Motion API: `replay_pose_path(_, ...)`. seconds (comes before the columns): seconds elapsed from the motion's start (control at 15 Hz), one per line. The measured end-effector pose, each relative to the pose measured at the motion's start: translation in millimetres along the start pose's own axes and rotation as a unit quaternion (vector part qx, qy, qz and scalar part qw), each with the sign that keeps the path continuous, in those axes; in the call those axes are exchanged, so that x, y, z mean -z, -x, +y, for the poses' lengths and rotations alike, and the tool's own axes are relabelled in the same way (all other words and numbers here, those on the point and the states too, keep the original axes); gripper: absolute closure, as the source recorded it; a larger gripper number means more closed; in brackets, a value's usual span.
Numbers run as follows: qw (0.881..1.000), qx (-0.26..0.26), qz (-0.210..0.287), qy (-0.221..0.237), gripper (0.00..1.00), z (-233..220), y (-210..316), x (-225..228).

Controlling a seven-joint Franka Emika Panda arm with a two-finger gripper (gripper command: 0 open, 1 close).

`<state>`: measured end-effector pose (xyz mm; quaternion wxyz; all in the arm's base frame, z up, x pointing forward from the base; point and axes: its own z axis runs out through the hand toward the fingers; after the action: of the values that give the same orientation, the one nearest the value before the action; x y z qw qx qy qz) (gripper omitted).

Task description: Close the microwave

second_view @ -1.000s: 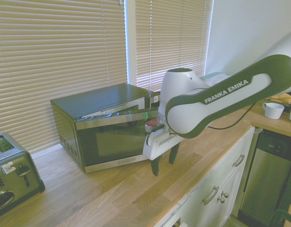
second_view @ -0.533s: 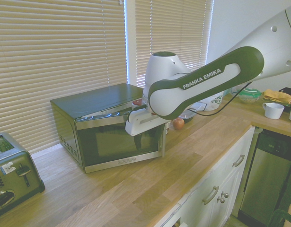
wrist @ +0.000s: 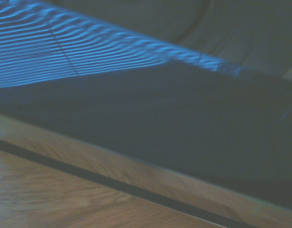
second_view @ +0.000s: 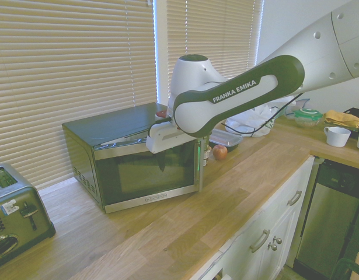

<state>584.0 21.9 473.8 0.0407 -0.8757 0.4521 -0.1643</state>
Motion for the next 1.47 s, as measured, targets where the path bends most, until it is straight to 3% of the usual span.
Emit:
replay_pose_path(0.33,1.000,-0.018,0.015,-0.005,0.00,-40,-51,-33)
replay_pose_path(0.87,1.000,-0.020,0.009,-0.010,0.00,-43,-57,-36)
replay_pose_path(1.13,0.999,-0.013,-0.006,-0.029,0.00,-8,-35,-24)
replay_pose_path(1.47,0.999,0.003,-0.039,-0.010,0.00,73,5,-11)
